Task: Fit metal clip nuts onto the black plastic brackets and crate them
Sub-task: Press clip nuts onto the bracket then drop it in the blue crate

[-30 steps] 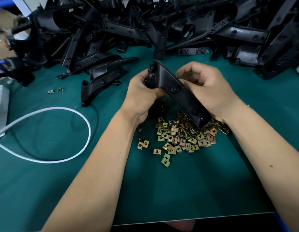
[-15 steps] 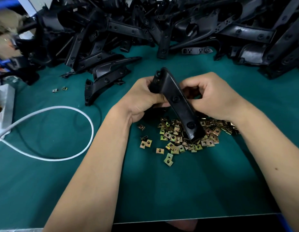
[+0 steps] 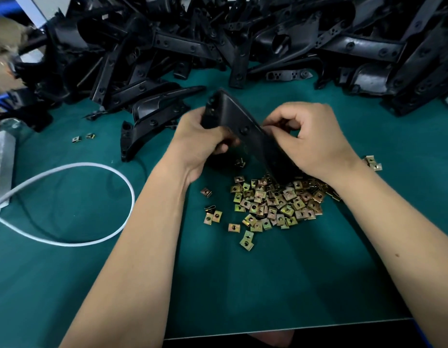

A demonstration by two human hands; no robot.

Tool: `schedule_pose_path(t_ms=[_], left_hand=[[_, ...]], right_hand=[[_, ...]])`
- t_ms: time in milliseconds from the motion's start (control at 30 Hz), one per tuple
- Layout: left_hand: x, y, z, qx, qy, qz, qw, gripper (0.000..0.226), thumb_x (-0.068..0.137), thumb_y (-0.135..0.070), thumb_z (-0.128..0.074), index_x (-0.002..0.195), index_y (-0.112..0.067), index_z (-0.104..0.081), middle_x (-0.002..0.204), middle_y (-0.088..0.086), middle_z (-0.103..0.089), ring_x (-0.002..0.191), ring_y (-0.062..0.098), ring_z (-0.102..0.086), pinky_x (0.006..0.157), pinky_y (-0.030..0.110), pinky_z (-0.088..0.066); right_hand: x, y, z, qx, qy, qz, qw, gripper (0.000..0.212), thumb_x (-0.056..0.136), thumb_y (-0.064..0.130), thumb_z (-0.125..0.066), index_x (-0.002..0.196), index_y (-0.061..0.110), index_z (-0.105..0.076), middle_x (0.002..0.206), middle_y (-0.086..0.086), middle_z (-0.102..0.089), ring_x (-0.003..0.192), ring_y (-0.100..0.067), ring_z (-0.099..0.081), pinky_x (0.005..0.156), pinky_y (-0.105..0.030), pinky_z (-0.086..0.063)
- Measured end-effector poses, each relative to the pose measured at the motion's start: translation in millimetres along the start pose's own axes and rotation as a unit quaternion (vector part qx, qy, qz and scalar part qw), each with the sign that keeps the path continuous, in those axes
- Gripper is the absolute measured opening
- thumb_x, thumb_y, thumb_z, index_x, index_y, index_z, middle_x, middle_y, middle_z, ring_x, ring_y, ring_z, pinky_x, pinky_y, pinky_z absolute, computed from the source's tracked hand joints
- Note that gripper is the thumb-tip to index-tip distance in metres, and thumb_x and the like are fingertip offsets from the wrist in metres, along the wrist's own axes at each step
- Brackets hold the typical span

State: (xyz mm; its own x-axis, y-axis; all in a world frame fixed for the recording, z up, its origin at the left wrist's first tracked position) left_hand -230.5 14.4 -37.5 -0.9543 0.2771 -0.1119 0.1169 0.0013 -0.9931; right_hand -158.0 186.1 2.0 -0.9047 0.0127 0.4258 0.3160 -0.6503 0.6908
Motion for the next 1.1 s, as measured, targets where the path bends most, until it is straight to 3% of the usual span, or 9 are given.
schedule_pose_path(t_ms=[133, 233, 300, 400, 533, 667, 833, 933, 1100], left_hand=[[3.9, -11.8, 25.2, -0.002, -0.093, -0.051, 0.994, 0.029, 0.094, 0.009, -0.056, 0.089, -0.018, -0.065, 0.081, 0.003, -0.068, 0.066, 0.014, -0.059, 0.047, 0.021, -0.039], [5.4, -10.2, 34.3, -0.036, -0.121, -0.043, 0.991, 0.030, 0.099, 0.002, -0.043, 0.081, -0.019, -0.054, 0.072, 0.002, -0.048, 0.053, 0.010, -0.039, 0.045, 0.023, -0.031], [6.8, -6.2, 32.8, -0.124, -0.103, -0.013, 0.987, 0.023, 0.103, -0.016, -0.040, 0.081, -0.020, -0.048, 0.066, -0.002, -0.043, 0.049, 0.010, -0.032, 0.042, 0.022, -0.029], [7.5, -1.4, 27.7, -0.213, -0.061, 0.032, 0.975, 0.051, 0.107, -0.058, -0.035, 0.080, -0.018, -0.051, 0.065, 0.000, -0.046, 0.049, 0.013, -0.036, 0.043, 0.021, -0.032], [5.5, 0.9, 17.1, -0.253, -0.053, 0.038, 0.965, 0.053, 0.106, -0.063, -0.030, 0.089, -0.016, -0.048, 0.068, 0.000, -0.045, 0.049, 0.012, -0.035, 0.042, 0.021, -0.031], [0.5, 4.7, 3.3, -0.265, -0.033, 0.047, 0.963, 0.043, 0.106, -0.060, -0.036, 0.111, -0.018, -0.038, 0.068, 0.000, -0.043, 0.050, 0.009, -0.027, 0.035, 0.017, -0.024], [1.0, 4.3, 2.6, -0.195, -0.071, 0.012, 0.978, 0.036, 0.108, -0.053, -0.040, 0.125, -0.022, -0.047, 0.079, 0.000, -0.056, 0.049, 0.010, -0.038, 0.041, 0.021, -0.034], [1.9, 8.0, 1.5, -0.186, -0.086, 0.019, 0.979, 0.036, 0.108, -0.048, -0.043, 0.117, -0.016, -0.056, 0.082, -0.001, -0.065, 0.058, 0.013, -0.057, 0.049, 0.024, -0.047], [0.7, 12.6, -10.3, -0.280, -0.064, 0.060, 0.956, 0.041, 0.105, -0.045, -0.053, 0.115, -0.007, -0.065, 0.089, 0.001, -0.071, 0.074, 0.012, -0.063, 0.067, 0.025, -0.057]], right_hand=[[-0.8, 0.7, -7.4, -0.012, 0.018, -0.010, 1.000, 0.009, 0.091, 0.008, -0.072, 0.095, 0.015, -0.077, 0.083, 0.013, -0.071, 0.076, 0.001, -0.064, 0.073, -0.014, -0.050], [-2.2, 7.1, -15.3, -0.025, 0.053, 0.010, 0.998, 0.002, 0.091, 0.016, -0.075, 0.092, 0.018, -0.077, 0.082, 0.014, -0.070, 0.076, 0.001, -0.063, 0.071, -0.016, -0.047], [-4.1, 15.2, -22.9, -0.037, 0.090, 0.032, 0.995, 0.006, 0.090, 0.026, -0.079, 0.090, 0.021, -0.078, 0.082, 0.015, -0.071, 0.079, -0.002, -0.065, 0.073, -0.019, -0.048], [-10.5, 27.1, -43.5, -0.062, 0.187, 0.066, 0.978, 0.009, 0.088, 0.035, -0.080, 0.095, 0.030, -0.079, 0.087, 0.014, -0.068, 0.081, 0.001, -0.061, 0.074, -0.026, -0.048], [-14.3, 28.3, -59.7, -0.138, 0.246, 0.079, 0.956, 0.009, 0.092, 0.039, -0.074, 0.100, 0.035, -0.075, 0.093, 0.014, -0.059, 0.080, 0.011, -0.047, 0.070, -0.024, -0.034], [-16.3, 24.2, -59.9, -0.128, 0.263, 0.054, 0.955, 0.006, 0.093, 0.034, -0.074, 0.093, 0.031, -0.069, 0.093, 0.017, -0.059, 0.083, 0.006, -0.051, 0.073, -0.024, -0.037], [-6.2, 4.2, -27.0, 0.052, 0.089, -0.043, 0.994, 0.005, 0.098, 0.011, -0.067, 0.098, 0.015, -0.064, 0.082, 0.003, -0.072, 0.062, -0.006, -0.063, 0.059, -0.019, -0.048], [-2.8, -14.6, -7.8, 0.168, -0.044, -0.125, 0.977, 0.009, 0.098, 0.003, -0.063, 0.098, 0.010, -0.069, 0.077, -0.006, -0.072, 0.054, -0.017, -0.060, 0.047, -0.025, -0.047], [-9.0, -32.4, -5.7, 0.359, -0.112, -0.225, 0.899, 0.014, 0.095, -0.007, -0.066, 0.106, 0.000, -0.072, 0.094, -0.020, -0.072, 0.075, -0.022, -0.076, 0.072, -0.026, -0.061]])
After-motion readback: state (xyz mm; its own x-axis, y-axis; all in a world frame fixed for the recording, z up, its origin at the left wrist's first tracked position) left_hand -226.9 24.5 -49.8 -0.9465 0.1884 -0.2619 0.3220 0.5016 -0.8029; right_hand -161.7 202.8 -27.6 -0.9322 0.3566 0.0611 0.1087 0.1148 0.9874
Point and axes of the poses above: each hand's wrist, its own x-axis towards the middle knuckle, its own z-axis out of the back of the hand, y = z × x, the point moved 8 cm from there along x, towards the middle knuckle
